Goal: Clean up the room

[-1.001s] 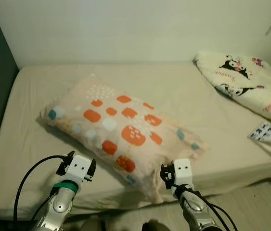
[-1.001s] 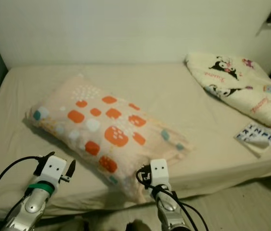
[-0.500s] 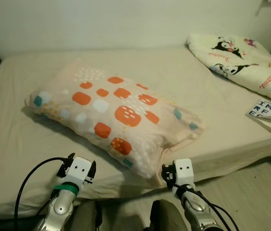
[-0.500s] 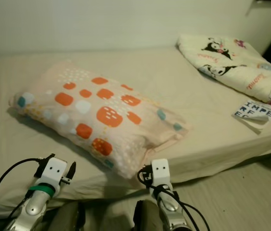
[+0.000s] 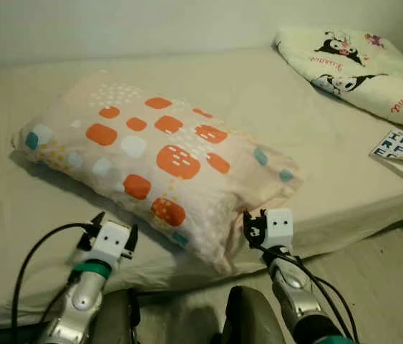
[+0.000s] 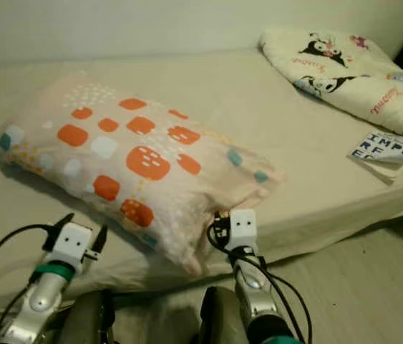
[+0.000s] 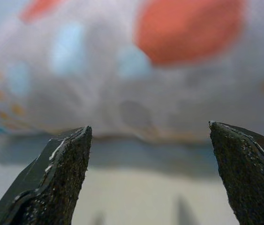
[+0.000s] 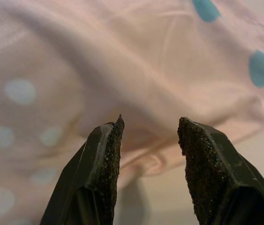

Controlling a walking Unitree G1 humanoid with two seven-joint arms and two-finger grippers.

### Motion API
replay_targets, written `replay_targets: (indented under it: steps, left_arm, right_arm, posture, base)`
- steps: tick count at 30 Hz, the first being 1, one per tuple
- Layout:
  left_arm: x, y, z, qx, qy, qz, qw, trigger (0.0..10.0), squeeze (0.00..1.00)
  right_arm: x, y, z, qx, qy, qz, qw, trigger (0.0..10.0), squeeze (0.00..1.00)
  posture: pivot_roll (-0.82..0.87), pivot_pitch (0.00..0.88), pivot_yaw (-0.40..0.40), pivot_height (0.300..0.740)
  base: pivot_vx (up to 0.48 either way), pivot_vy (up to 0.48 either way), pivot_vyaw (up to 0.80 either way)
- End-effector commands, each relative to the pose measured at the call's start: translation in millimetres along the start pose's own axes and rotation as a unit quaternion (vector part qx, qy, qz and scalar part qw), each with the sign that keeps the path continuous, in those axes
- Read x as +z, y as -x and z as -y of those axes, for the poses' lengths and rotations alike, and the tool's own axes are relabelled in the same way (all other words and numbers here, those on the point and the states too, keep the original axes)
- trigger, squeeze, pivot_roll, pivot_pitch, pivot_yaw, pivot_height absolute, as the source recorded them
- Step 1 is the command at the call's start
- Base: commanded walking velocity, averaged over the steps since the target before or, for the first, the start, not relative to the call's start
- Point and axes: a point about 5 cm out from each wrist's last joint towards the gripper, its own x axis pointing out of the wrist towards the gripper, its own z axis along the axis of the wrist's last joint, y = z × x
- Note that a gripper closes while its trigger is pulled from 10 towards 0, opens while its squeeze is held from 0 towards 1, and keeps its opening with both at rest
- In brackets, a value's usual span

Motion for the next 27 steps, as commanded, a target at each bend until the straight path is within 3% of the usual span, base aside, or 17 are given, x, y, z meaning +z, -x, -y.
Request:
replay_targets:
  steps: [1, 2, 3, 7, 8, 9, 10, 11, 12, 13, 16, 19, 21, 23, 24, 27]
  left_arm:
    - [4.9, -2.6, -10.7, 0.018, 0.001, 0.005, 1.0, 10.0, 0.0]
    - [4.9, -2.6, -10.7, 0.018, 0.001, 0.005, 1.0, 10.0, 0.0]
    - [8.3, -4.5, -16.7, 0.03, 0.0, 0.011, 0.999, 10.0, 0.0]
    - [16.4, -6.9, -29.2, 0.062, -0.003, 0.025, 0.998, 10.0, 0.0]
    - [25.9, -7.1, -40.1, 0.087, -0.007, 0.043, 0.995, 10.0, 0.0]
    - [25.9, -7.1, -40.1, 0.087, -0.007, 0.043, 0.995, 10.0, 0.0]
    - [33.1, -6.7, -47.6, 0.104, -0.011, 0.055, 0.993, 10.0, 0.0]
    - [43.1, -5.7, -57.6, 0.123, -0.014, 0.072, 0.99, 10.0, 0.0]
    - [43.1, -5.7, -57.6, 0.123, -0.014, 0.072, 0.99, 10.0, 0.0]
    - [53.1, -3.9, -67.1, 0.139, -0.019, 0.089, 0.986, 10.0, 0.0]
    - [69.7, -0.8, -80.1, 0.154, -0.029, 0.116, 0.981, 10.0, 0.0]
    - [75.1, 0.2, -83.4, 0.156, -0.032, 0.124, 0.979, 10.0, 0.0]
    - [115.4, -1.0, -101.0, 0.168, -0.038, 0.185, 0.967, 10.0, 0.0]
    - [115.4, -1.0, -101.0, 0.168, -0.038, 0.185, 0.967, 10.0, 0.0]
    - [130.7, -0.9, -106.7, 0.172, -0.041, 0.208, 0.962, 10.0, 0.0]
    - [130.7, -0.9, -106.7, 0.172, -0.041, 0.208, 0.962, 10.0, 0.0]
  right_arm:
    - [-16.3, 1.0, -16.4, 0.04, 0.048, -0.065, 0.996, 10.0, 0.0]
    - [-16.3, 1.0, -16.4, 0.04, 0.048, -0.065, 0.996, 10.0, 0.0]
    - [-21.4, 0.9, -25.0, 0.063, 0.077, -0.091, 0.991, 10.0, 0.0]
    - [-25.5, 0.6, -42.0, 0.107, 0.131, -0.113, 0.979, 10.0, 0.0]
    - [-25.5, 0.2, -58.8, 0.141, 0.147, -0.12, 0.972, 10.0, 0.0]
    - [-25.5, 0.2, -58.8, 0.141, 0.147, -0.12, 0.972, 10.0, 0.0]
    - [-25.3, 0.3, -70.4, 0.164, 0.159, -0.125, 0.966, 10.0, 0.0]
    - [-20.4, -0.7, -90.1, 0.196, 0.166, -0.12, 0.959, 10.0, 0.0]
    - [-20.4, -0.7, -90.1, 0.196, 0.166, -0.12, 0.959, 10.0, 0.0]
    - [-11.3, -1.8, -113.5, 0.231, 0.159, -0.105, 0.954, 10.0, 0.0]
    - [11.3, -2.1, -153.4, 0.286, 0.133, -0.064, 0.947, 10.0, 0.0]
    - [19.1, -1.7, -164.6, 0.301, 0.126, -0.05, 0.944, 10.0, 0.0]
    - [58.4, 6.0, -213.7, 0.377, 0.032, 0.008, 0.926, 10.0, 0.0]
    - [58.4, 6.0, -213.7, 0.377, 0.032, 0.008, 0.926, 10.0, 0.0]
    - [71.9, 10.0, -227.8, 0.401, -0.005, 0.026, 0.916, 10.0, 0.0]
    - [71.9, 10.0, -227.8, 0.401, -0.005, 0.026, 0.916, 10.0, 0.0]
  posture:
    - [0.1, 0.1, -0.026, 0.581]
    - [0.1, 0.1, -0.026, 0.581]
    - [0.1, 0.1, -0.026, 0.581]
    - [0.12, 0.109, -0.031, 0.581]
    - [0.13, 0.114, -0.038, 0.581]
    - [0.13, 0.114, -0.038, 0.581]
    - [0.14, 0.119, -0.041, 0.581]
    - [0.14, 0.121, -0.044, 0.581]
    - [0.14, 0.121, -0.044, 0.581]
    - [0.16, 0.12, -0.048, 0.581]
    - [0.17, 0.121, -0.054, 0.581]
    - [0.17, 0.121, -0.054, 0.581]
    - [0.18, 0.121, -0.06, 0.581]
    - [0.18, 0.121, -0.06, 0.581]
    - [0.18, 0.121, -0.06, 0.581]
    - [0.18, 0.121, -0.06, 0.581]
  base:
    - [0.0, 0.0, 0.0]
    - [0.0, 0.0, 0.0]
    - [0.0, 0.0, 0.0]
    - [0.0, 0.0, 0.0]
    - [0.0, 0.0, 0.0]
    - [0.0, 0.0, 0.0]
    - [0.0, 0.0, 0.0]
    - [0.0, 0.0, 0.0]
    - [0.0, 0.0, 0.0]
    - [0.0, 0.0, 0.0]
    - [0.0, 0.0, 0.0]
    - [0.0, 0.0, 0.0]
    - [0.0, 0.0, 0.0]
    - [0.0, 0.0, 0.0]
    - [0.0, 0.0, 0.0]
    - [0.0, 0.0, 0.0]
